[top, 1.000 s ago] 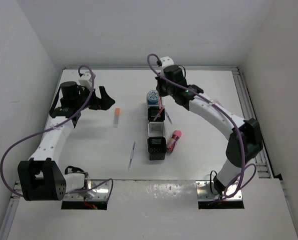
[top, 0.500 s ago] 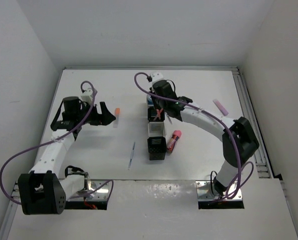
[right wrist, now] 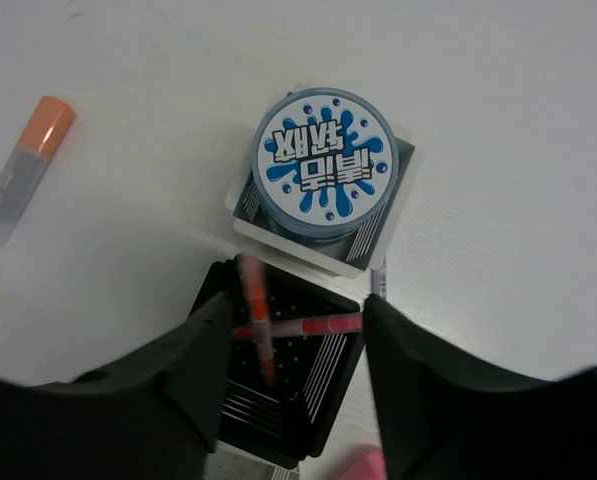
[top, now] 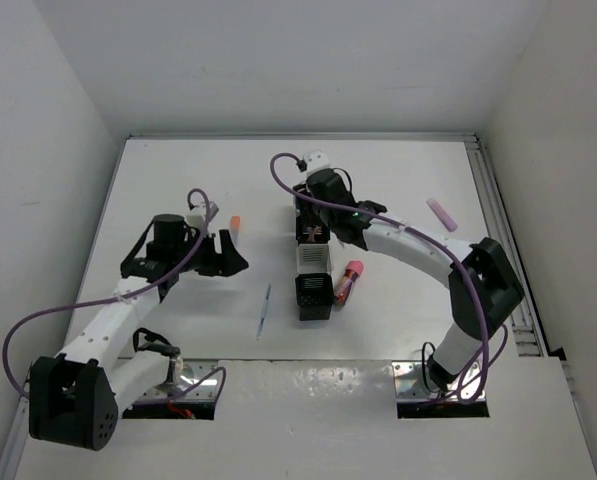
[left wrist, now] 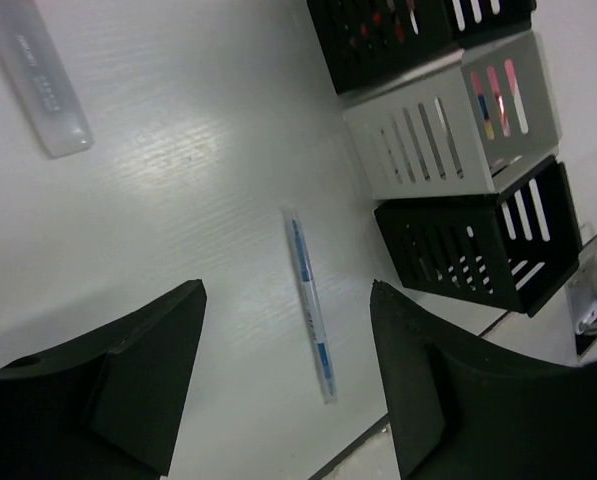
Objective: Sort the stationery into containers
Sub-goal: Place the stationery into the container, then grab a piece of stationery with the left arm
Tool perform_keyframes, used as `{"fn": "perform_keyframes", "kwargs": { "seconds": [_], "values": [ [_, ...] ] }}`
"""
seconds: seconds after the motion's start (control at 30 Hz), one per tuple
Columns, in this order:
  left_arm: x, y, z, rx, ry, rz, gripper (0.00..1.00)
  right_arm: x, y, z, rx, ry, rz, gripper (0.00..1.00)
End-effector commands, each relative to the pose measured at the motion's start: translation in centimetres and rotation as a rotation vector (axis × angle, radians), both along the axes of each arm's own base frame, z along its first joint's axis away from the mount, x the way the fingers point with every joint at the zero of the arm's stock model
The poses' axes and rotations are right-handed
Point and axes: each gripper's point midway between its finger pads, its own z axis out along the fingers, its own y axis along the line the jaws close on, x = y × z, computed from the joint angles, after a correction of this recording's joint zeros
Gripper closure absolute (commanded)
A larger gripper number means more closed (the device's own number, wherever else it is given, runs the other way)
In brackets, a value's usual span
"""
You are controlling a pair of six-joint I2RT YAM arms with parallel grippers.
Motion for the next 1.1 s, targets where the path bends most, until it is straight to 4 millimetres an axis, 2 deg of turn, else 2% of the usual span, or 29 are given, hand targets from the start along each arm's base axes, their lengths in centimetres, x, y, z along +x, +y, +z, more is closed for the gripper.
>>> {"fn": "perform_keyframes", "kwargs": {
  "seconds": [0.0,0.07,0.2,0.23,0.27,0.3,0.33,0.4,0.47,0.53,0.57,0.63,0.67,0.83,1.07],
  "values": [
    [0.4,-0.6,-0.5,0.069,-0.026,0.016,0.28,0.5,-0.6,4.4,0.077,-0.059,-0.032,0.43],
    [0.1,-1.2,-1.6,0.126,0.016,0.019,0.29,0.6,-1.0,6.4,0.132,-0.062,-0.057,0.42],
    [-0.4,-3.2,-2.8,0.157,0.044,-0.021,0.30,0.4,-3.8,8.5,0.183,-0.024,-0.126,0.42],
    [-0.2,-3.5,-3.3,0.173,0.054,-0.027,0.37,0.3,-4.7,9.5,0.196,-0.036,-0.143,0.42],
    [-0.2,-3.9,-3.5,0.184,0.059,-0.040,0.39,0.5,-6.3,9.4,0.194,-0.028,-0.176,0.43],
    [-0.4,-4.5,-4.3,0.202,0.085,-0.060,0.41,0.4,-7.1,9.6,0.198,-0.025,-0.188,0.43],
    [0.1,-4.9,-4.0,0.200,0.080,-0.059,0.41,0.1,-7.9,9.7,0.203,-0.022,-0.195,0.43],
    [0.0,-6.0,-4.8,0.229,0.102,-0.083,0.44,0.2,-10.3,9.3,0.209,-0.006,-0.241,0.43],
    [0.6,-6.4,-4.7,0.266,0.097,-0.074,0.45,-0.1,-12.8,8.8,0.211,0.001,-0.294,0.43],
    [0.5,-6.5,-6.1,0.335,0.135,-0.071,0.46,-0.6,-14.3,7.9,0.221,0.015,-0.331,0.43],
    [1.0,-6.9,-5.7,0.345,0.128,-0.068,0.46,-0.8,-15.3,8.1,0.241,0.015,-0.350,0.43],
    [1.3,-6.9,-6.5,0.375,0.157,-0.056,0.46,-1.2,-16.4,7.4,0.250,0.032,-0.372,0.44],
    [1.7,-7.0,-6.3,0.379,0.156,-0.047,0.47,-1.2,-17.4,7.3,0.270,0.042,-0.399,0.45],
    [1.3,-6.9,-8.2,0.429,0.203,-0.050,0.49,-1.3,-20.3,6.3,0.301,0.085,-0.476,0.48],
    [-0.1,-7.3,-9.5,0.448,0.209,-0.088,0.51,-1.3,-22.5,5.0,0.354,0.139,-0.549,0.50]
  ]
}}
